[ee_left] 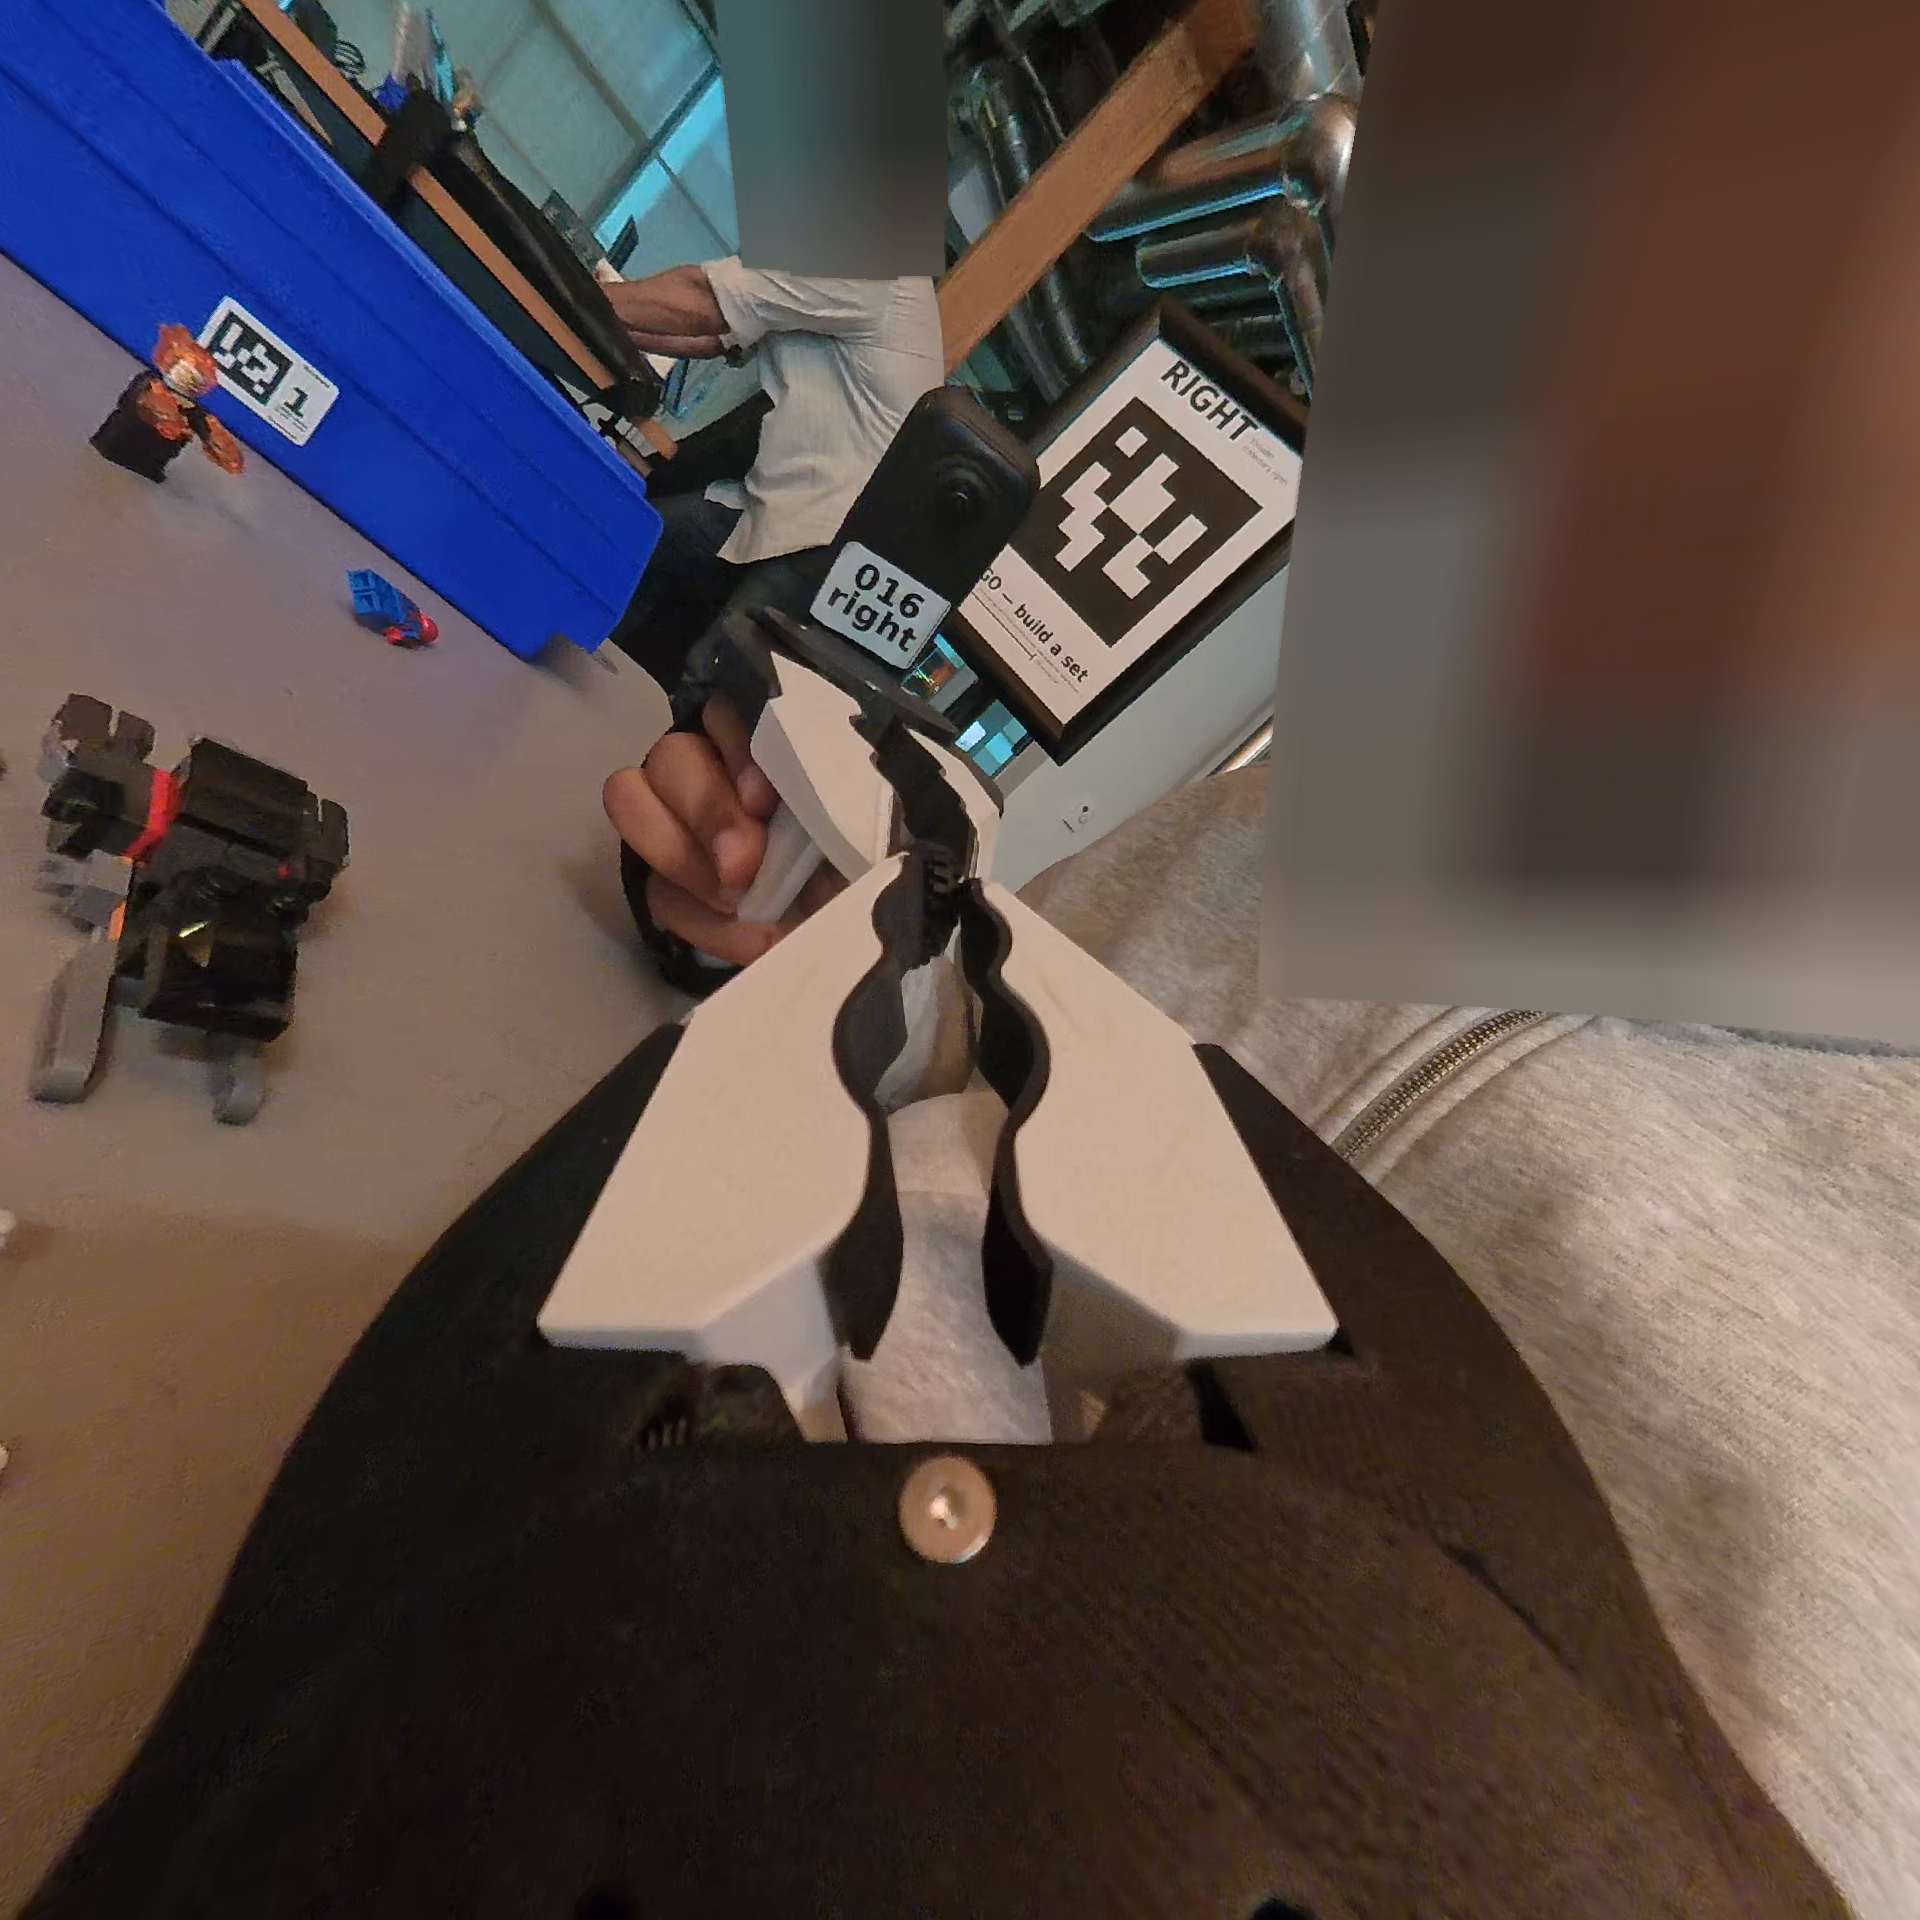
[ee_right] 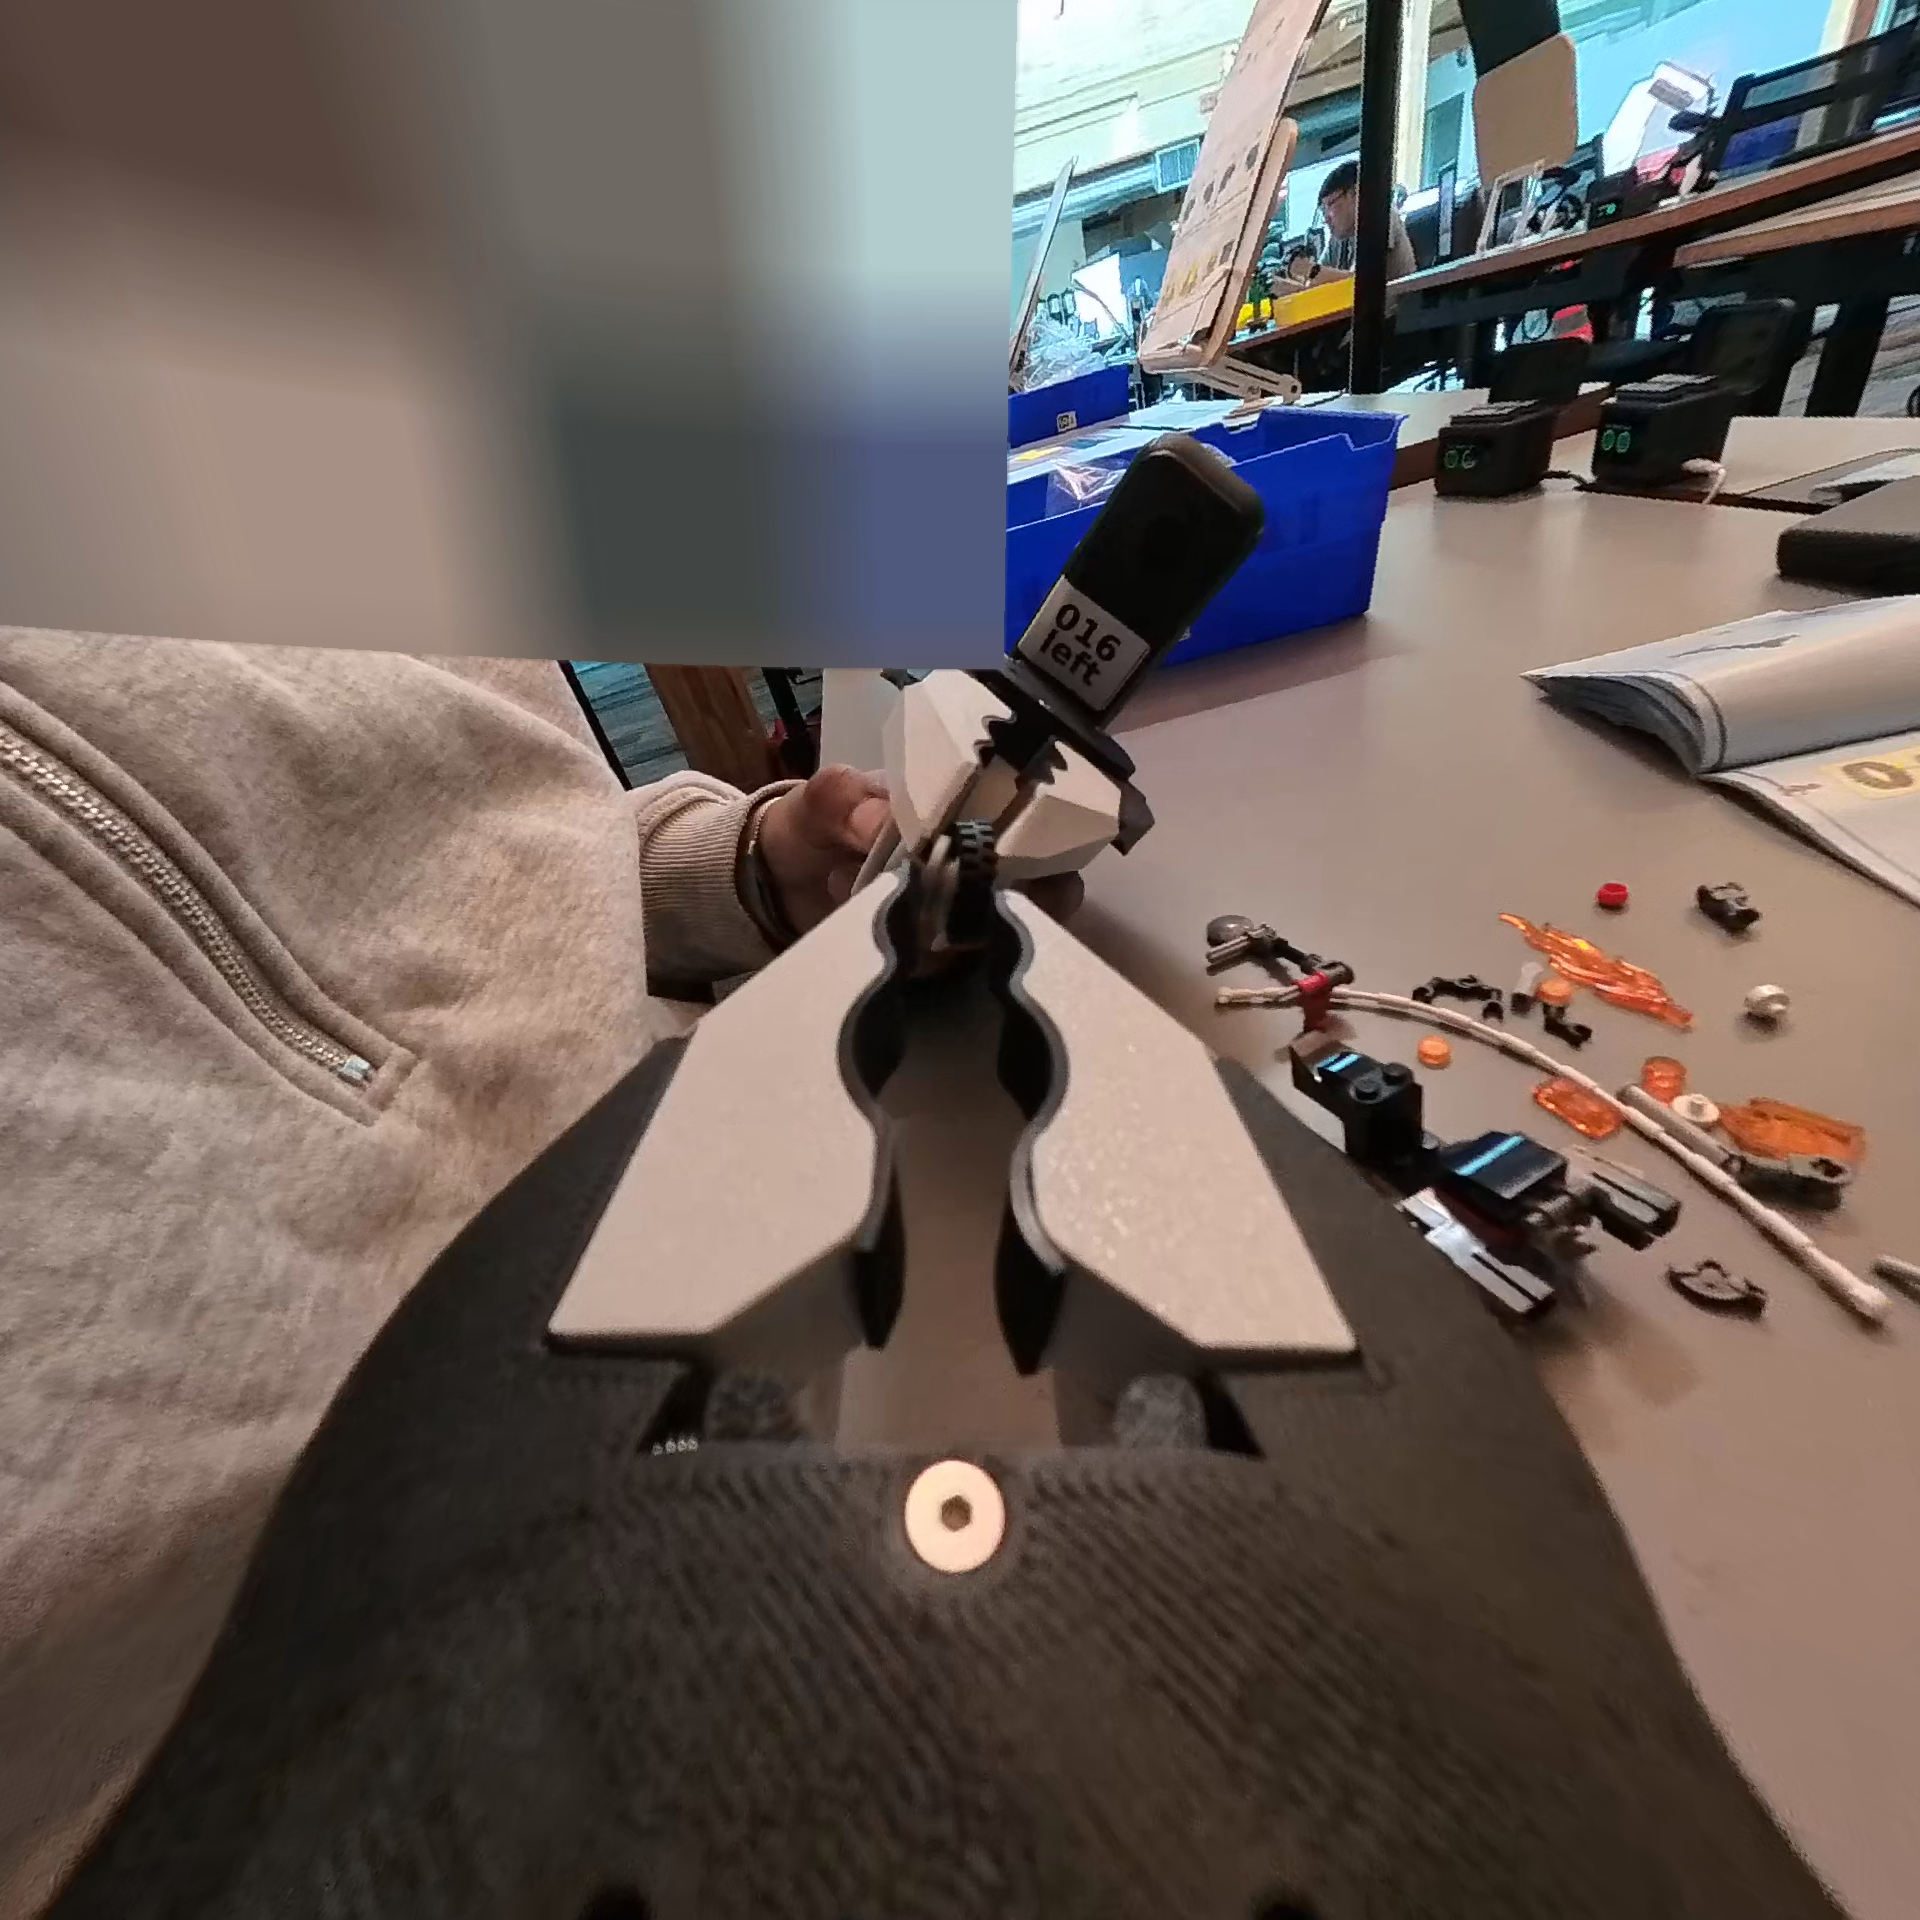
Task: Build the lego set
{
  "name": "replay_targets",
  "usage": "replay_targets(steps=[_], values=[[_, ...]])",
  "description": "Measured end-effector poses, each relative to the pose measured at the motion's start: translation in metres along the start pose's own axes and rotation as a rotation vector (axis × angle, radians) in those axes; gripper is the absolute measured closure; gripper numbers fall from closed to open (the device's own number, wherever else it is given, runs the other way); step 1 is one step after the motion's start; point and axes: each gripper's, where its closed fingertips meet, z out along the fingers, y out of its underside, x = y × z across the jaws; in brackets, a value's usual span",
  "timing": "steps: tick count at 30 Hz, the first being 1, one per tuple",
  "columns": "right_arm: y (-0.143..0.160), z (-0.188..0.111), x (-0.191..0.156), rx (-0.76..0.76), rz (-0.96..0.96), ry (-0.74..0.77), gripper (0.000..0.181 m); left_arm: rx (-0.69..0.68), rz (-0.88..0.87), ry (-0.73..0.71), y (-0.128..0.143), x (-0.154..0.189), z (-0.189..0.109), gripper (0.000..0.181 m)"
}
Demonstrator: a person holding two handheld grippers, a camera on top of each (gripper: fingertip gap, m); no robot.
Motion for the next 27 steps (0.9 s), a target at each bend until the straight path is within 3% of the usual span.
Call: replay_targets(steps=[27], values=[[0.003,0.005,0.006,-0.019,0.01,0.084,0.181,0.03,0.002,-0.094,-0.005,-0.013,-0.006,0.175]])
